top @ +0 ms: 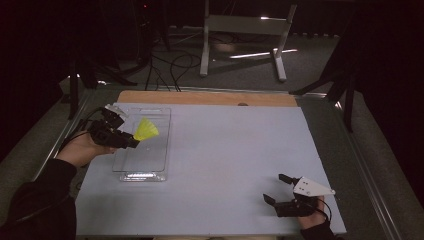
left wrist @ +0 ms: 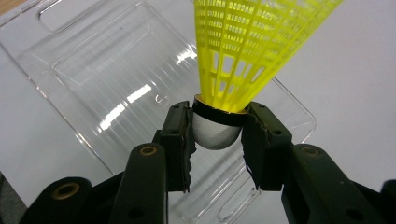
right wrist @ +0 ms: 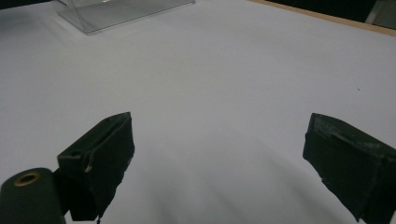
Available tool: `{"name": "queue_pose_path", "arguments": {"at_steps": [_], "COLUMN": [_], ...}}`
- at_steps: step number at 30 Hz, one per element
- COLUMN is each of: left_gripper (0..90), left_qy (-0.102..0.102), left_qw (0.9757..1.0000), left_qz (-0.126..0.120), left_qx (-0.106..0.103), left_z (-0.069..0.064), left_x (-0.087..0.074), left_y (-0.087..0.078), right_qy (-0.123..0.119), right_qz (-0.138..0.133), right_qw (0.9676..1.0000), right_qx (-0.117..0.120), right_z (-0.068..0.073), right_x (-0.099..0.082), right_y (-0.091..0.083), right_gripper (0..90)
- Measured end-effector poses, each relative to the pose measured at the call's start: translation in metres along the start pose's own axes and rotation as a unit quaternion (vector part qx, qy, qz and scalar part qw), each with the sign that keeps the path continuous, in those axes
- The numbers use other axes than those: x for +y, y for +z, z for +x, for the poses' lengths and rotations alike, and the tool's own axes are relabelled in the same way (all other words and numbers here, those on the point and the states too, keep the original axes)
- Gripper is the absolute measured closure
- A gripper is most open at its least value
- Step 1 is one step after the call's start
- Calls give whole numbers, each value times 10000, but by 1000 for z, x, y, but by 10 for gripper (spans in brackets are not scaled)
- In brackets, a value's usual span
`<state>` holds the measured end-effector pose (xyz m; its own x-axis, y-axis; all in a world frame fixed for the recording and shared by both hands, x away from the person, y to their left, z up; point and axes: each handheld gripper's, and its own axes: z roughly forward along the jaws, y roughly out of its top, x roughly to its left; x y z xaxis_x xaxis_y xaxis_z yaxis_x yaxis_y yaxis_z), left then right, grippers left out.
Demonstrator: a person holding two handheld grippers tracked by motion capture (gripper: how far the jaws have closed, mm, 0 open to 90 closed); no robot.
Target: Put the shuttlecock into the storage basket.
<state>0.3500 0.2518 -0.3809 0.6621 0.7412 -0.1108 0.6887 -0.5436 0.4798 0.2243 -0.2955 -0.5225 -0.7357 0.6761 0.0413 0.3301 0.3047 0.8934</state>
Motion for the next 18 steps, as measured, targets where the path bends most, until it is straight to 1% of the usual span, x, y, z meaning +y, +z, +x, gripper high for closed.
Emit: {"name": "queue_pose_path", "arguments": {"at_steps": [1, 2, 3, 4, 5, 6, 7, 8, 9, 10, 11, 12, 13, 14, 15, 16, 17, 18], "left_gripper": [641, 641, 641, 641, 641, 641, 641, 641, 641, 641, 641, 641, 641, 641, 641, 641, 641, 641], "left_qy": [-25, -14, -114, -114, -159, -278, -278, -437, -437, -553, -553, -667, -667, -752, -752, -886, -886, -1027], "left_qw": [10000, 9999, 9998, 9998, 9994, 9989, 9989, 9978, 9978, 9968, 9968, 9961, 9961, 9948, 9948, 9935, 9935, 9919], "left_qz": [-64, -98, -148, -148, -159, -211, -211, -216, -216, -205, -205, -243, -243, -236, -236, -272, -272, -261], "left_qx": [2, 60, 113, 113, 245, 304, 304, 440, 440, 540, 540, 527, 527, 651, 651, 660, 660, 707], "left_z": [0, 0, 0, 0, 0, 1, 1, 2, 2, 1, 1, 2, 2, 1, 1, 1, 1, 0], "left_x": [-2, -4, -6, -6, -9, -11, -11, -16, -16, -18, -18, -22, -22, -25, -25, -29, -29, -33], "left_y": [-1, -1, -1, -1, 0, 2, 2, 4, 4, 6, 6, 9, 9, 12, 12, 14, 14, 16], "right_qy": [6, 6, 4, 4, 7, 19, 19, 27, 27, 34, 34, 41, 41, 29, 29, 26, 26, 36], "right_qz": [3, 3, 0, 0, 6, 12, 12, 14, 14, 11, 11, 15, 15, 14, 14, 7, 7, 8], "right_qw": [10000, 10000, 10000, 10000, 10000, 10000, 10000, 10000, 10000, 10000, 10000, 10000, 10000, 10000, 10000, 10000, 10000, 10000], "right_qx": [-5, -5, 0, 0, 1, 14, 14, 7, 7, 0, 0, 6, 6, 4, 4, 4, 4, -1], "right_z": [0, 0, 0, 0, 0, 0, 0, 0, 0, 0, 0, 0, 0, 0, 0, 0, 0, 0], "right_x": [0, 0, 0, 0, 0, 0, 0, 0, 0, 0, 0, 0, 0, 0, 0, 0, 0, 0], "right_y": [0, 0, 0, 0, 0, 0, 0, -1, -1, -1, -1, -1, -1, -1, -1, -1, -1, -1], "right_gripper": [87, 87, 88, 88, 88, 88, 88, 88, 88, 87, 87, 88, 88, 88, 88, 88, 88, 88]}}
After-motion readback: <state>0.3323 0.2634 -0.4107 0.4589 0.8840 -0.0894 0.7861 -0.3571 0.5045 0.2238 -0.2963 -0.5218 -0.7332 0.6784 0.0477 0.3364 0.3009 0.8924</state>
